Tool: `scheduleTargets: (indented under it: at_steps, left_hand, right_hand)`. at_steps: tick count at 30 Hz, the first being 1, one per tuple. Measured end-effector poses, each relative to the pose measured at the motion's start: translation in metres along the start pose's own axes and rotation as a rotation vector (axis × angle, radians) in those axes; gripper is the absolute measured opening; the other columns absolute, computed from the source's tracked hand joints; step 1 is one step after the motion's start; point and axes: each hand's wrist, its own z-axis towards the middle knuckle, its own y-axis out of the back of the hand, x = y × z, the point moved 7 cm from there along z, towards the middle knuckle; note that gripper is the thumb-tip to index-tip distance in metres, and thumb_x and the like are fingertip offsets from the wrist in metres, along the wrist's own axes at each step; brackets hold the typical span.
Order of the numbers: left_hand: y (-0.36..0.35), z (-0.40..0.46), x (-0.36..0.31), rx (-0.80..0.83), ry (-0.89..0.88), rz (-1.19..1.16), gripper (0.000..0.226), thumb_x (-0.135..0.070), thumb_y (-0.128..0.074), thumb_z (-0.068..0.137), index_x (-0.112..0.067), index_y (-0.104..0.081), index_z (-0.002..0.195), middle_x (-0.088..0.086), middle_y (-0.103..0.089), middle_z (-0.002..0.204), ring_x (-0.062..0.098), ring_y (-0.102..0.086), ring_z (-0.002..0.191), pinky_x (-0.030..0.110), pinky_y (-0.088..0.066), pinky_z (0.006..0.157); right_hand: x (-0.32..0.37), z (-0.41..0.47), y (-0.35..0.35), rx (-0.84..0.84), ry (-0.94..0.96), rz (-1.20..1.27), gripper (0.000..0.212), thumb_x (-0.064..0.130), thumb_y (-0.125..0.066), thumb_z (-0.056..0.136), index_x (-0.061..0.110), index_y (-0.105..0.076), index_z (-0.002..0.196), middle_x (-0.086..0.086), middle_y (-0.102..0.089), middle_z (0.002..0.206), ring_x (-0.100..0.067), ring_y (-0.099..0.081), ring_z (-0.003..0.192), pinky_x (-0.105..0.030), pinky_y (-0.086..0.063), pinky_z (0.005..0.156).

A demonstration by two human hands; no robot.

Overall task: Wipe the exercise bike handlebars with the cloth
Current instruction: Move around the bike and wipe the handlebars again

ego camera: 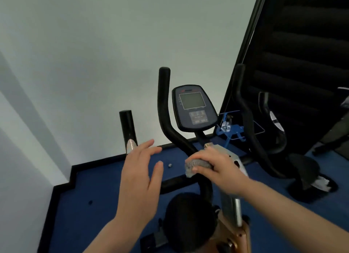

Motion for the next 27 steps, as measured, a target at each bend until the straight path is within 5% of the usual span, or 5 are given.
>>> scheduleTargets:
  at_steps: [9, 13, 17, 23, 27]
  left_hand:
    - [-0.042, -0.046, -0.020, 0.166, 0.007, 0.090, 0.027, -0.023, -0.054, 0.089, -0.032, -0.055, 0.114, -0.022, -0.051, 0.120, -0.007, -0.040, 0.116, 0.021, -0.034, 0.100]
    - [-0.048, -0.049, -0.014, 0.179, 0.037, 0.169, 0.028, -0.029, -0.048, 0.092, -0.033, -0.052, 0.119, -0.023, -0.048, 0.120, -0.009, -0.035, 0.114, 0.017, -0.028, 0.100]
    - [-0.051, -0.049, -0.011, 0.210, 0.036, 0.231, 0.026, -0.029, -0.047, 0.092, -0.032, -0.054, 0.116, -0.021, -0.050, 0.119, -0.003, -0.040, 0.114, 0.015, -0.025, 0.098]
    - [-0.050, -0.051, -0.010, 0.196, 0.038, 0.221, 0.023, -0.028, -0.047, 0.091, -0.033, -0.058, 0.111, -0.024, -0.049, 0.116, -0.007, -0.037, 0.111, 0.015, -0.023, 0.097]
    - [-0.050, -0.051, -0.009, 0.195, 0.029, 0.221, 0.023, -0.028, -0.047, 0.092, -0.033, -0.059, 0.111, -0.025, -0.047, 0.115, -0.011, -0.034, 0.109, 0.011, -0.021, 0.094]
  right_hand:
    - [-0.003, -0.083, -0.012, -0.341, -0.293, 0.487, 0.021, 0.021, -0.062, 0.090, 0.032, -0.068, 0.106, 0.011, -0.071, 0.101, -0.004, -0.064, 0.098, -0.021, -0.052, 0.083]
    - [-0.032, -0.089, 0.033, -0.718, -0.542, 0.294, 0.014, 0.029, -0.061, 0.088, 0.032, -0.067, 0.100, 0.012, -0.053, 0.104, -0.002, -0.058, 0.091, -0.015, -0.046, 0.079]
    - [-0.031, -0.057, 0.026, -0.591, -0.629, -0.130, 0.034, 0.025, -0.057, 0.091, 0.022, -0.058, 0.125, 0.001, -0.050, 0.115, -0.013, -0.055, 0.083, -0.029, -0.046, 0.079]
    - [-0.025, -0.060, -0.001, -0.521, -0.476, -0.105, 0.029, 0.025, -0.058, 0.092, 0.022, -0.064, 0.120, 0.007, -0.055, 0.093, -0.011, -0.056, 0.079, -0.022, -0.046, 0.069]
    - [-0.035, -0.045, 0.019, -0.417, -0.506, -0.352, 0.022, 0.024, -0.050, 0.095, 0.013, -0.066, 0.105, -0.004, -0.053, 0.103, -0.025, -0.060, 0.076, -0.039, -0.053, 0.068]
